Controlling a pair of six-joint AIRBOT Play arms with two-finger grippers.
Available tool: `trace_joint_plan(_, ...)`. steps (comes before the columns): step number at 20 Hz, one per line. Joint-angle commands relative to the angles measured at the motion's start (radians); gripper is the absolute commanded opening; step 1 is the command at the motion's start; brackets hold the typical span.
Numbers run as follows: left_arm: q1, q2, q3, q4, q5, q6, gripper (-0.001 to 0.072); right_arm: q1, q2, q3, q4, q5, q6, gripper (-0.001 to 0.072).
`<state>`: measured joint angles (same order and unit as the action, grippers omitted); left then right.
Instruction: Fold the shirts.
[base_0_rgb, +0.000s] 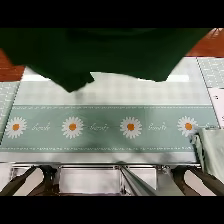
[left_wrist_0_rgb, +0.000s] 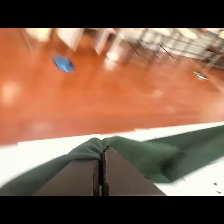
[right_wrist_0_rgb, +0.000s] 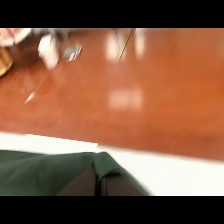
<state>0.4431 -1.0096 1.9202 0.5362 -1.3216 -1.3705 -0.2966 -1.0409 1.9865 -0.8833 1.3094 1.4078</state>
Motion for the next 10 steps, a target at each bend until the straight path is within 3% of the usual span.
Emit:
trace_joint_plan(1,0.053,0.066,0.135,0.07,-0.071,-0.035,0.0017,0.0,0.118,0.072,-0.126,0.043,-0.001,0.0021)
trace_joint_plan(4,0.054,0.164,0.135,0.155,-0.15,-0.035,0.0017,0.0,0.231,0.071,-0.227,0.077,0.01,0.0021)
trace_joint_plan(10,-0.265,0.37,0.13,0.695,-0.148,-0.146,0.0017,0.008,0.412,-0.087,-0.344,0.167,0.058,0.0021)
